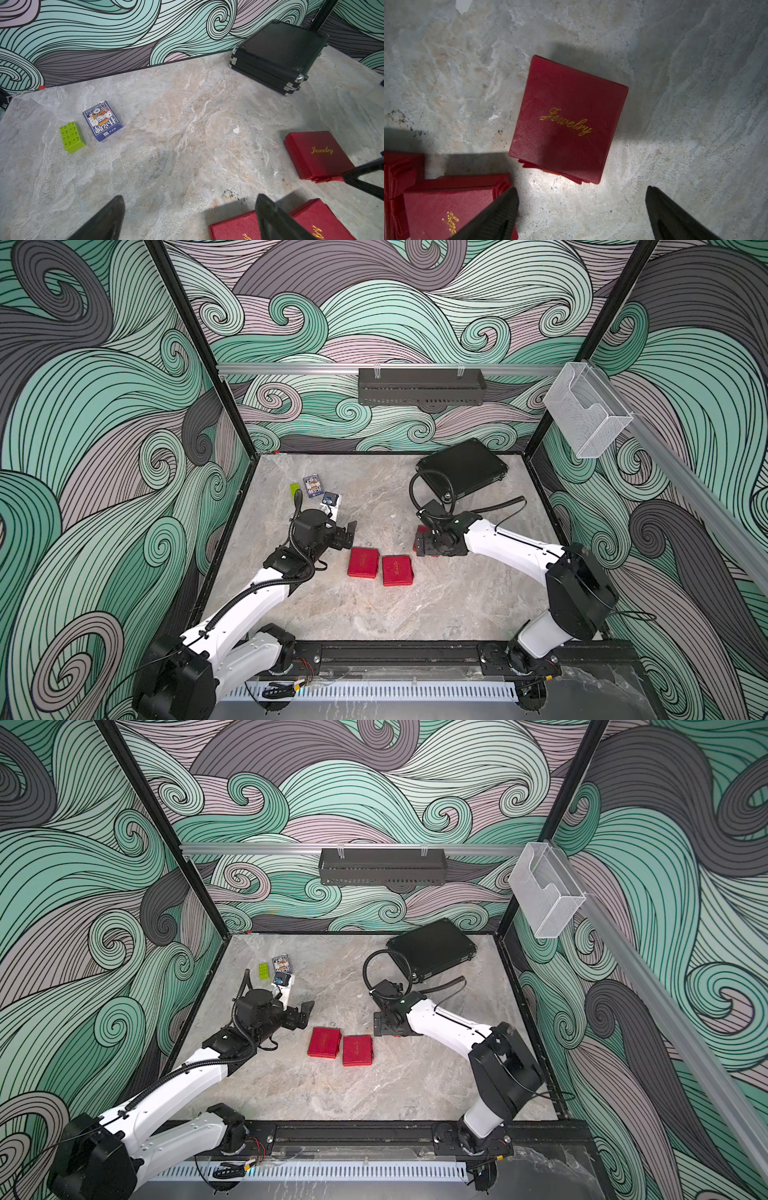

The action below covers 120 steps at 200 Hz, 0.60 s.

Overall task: Take the necklace out of the lift-off lid jewelry box
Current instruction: Pick up the jewelry box from the center of the board.

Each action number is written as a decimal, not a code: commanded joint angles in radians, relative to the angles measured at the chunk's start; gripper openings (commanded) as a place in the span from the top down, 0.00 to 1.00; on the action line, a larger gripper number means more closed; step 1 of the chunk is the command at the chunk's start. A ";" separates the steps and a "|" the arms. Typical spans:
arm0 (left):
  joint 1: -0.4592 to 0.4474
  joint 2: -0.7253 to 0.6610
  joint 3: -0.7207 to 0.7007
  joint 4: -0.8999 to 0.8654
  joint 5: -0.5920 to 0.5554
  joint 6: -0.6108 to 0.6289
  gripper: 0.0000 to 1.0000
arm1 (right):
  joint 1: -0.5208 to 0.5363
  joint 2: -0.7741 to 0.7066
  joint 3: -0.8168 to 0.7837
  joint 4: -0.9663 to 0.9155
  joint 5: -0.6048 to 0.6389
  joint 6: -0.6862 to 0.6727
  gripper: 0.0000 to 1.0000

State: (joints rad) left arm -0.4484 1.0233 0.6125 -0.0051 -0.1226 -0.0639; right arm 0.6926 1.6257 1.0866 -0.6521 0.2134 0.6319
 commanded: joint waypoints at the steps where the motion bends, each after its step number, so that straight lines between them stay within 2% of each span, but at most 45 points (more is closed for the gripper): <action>1: -0.006 -0.002 0.003 -0.007 -0.012 -0.016 0.03 | 0.002 0.029 0.038 0.016 0.032 0.060 0.01; 120: -0.007 -0.005 0.003 -0.012 -0.014 -0.017 0.03 | -0.021 0.165 0.103 0.059 0.039 0.099 0.01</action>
State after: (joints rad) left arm -0.4484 1.0237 0.6113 -0.0051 -0.1238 -0.0715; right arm 0.6853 1.7813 1.1778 -0.6006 0.2222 0.7124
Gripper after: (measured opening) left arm 0.966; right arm 0.991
